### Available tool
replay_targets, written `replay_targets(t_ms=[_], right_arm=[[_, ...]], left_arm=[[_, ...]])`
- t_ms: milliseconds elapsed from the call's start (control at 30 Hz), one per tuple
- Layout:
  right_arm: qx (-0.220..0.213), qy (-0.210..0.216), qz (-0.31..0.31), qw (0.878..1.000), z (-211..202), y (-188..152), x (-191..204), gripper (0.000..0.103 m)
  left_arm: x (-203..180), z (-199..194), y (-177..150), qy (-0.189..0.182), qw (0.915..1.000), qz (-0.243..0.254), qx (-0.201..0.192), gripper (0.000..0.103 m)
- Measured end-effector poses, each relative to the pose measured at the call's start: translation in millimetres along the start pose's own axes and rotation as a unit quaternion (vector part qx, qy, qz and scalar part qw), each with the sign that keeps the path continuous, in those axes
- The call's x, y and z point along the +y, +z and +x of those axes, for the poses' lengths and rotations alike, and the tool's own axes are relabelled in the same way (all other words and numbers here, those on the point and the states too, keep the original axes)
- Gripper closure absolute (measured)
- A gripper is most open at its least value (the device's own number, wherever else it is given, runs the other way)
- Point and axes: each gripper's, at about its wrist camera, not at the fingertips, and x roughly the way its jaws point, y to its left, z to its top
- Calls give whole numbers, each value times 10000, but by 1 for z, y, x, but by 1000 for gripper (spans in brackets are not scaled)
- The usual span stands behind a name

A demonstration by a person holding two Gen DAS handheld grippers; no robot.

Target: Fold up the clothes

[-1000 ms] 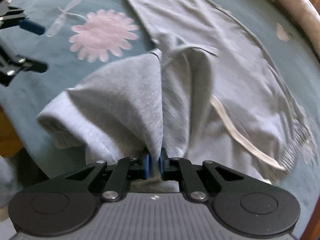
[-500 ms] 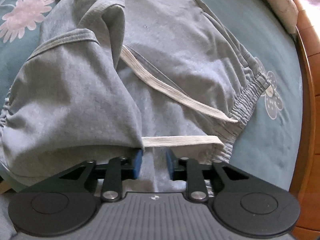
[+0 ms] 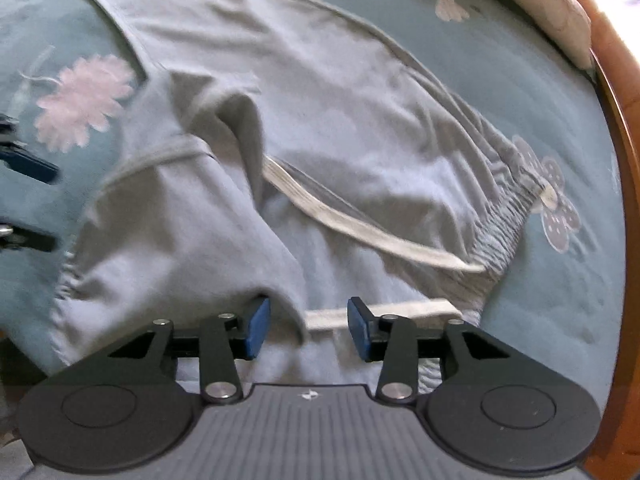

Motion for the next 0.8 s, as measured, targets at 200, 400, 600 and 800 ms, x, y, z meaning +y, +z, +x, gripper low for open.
replay_targets(t_ms=[200, 400, 600, 800], right_arm=[[-260, 96, -106, 9996, -4, 0, 10, 56], [-306, 275, 242, 9989, -1, -4, 3, 55], [-365, 352, 207, 9985, -3, -11, 1, 55], [-374, 410, 361, 9978, 0, -15, -2, 52]], left_arm=[[13, 2, 25, -641, 9969, -280, -354, 46], [27, 40, 33, -1169, 9919, -486, 123, 63], [24, 43, 27, -1758, 9821, -259, 619, 65], [21, 45, 27, -2008, 9759, -164, 843, 66]])
